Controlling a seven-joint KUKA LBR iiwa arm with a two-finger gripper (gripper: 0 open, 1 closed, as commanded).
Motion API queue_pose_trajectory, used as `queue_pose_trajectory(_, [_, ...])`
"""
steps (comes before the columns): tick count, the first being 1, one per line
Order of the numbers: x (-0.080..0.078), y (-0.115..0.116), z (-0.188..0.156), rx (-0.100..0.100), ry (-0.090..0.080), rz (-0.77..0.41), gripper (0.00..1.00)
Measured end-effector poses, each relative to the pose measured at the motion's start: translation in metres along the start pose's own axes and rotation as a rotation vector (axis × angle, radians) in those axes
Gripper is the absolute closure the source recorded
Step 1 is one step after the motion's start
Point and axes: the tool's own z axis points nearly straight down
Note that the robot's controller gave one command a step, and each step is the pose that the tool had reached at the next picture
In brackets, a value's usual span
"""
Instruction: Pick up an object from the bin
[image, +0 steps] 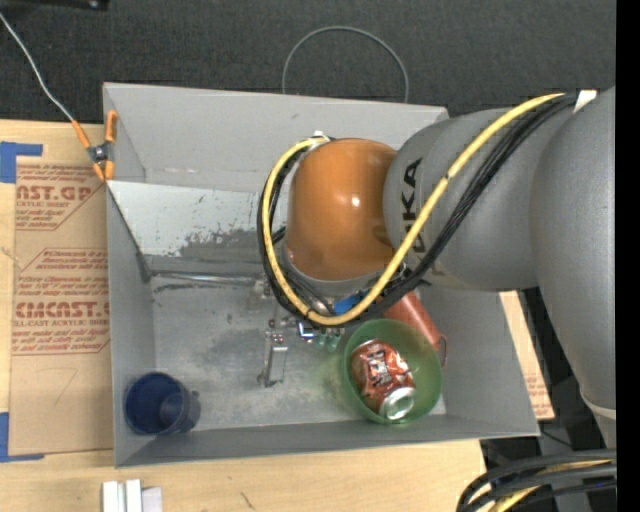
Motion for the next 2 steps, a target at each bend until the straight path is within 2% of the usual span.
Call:
queue_pose_trajectory(1, [0.000, 0.000, 0.000, 0.000, 0.000, 0.000, 0.00])
queue_pose_trajectory(2, [0.011, -0.018, -0.032, 0.000, -0.001, -0.105, 0.00])
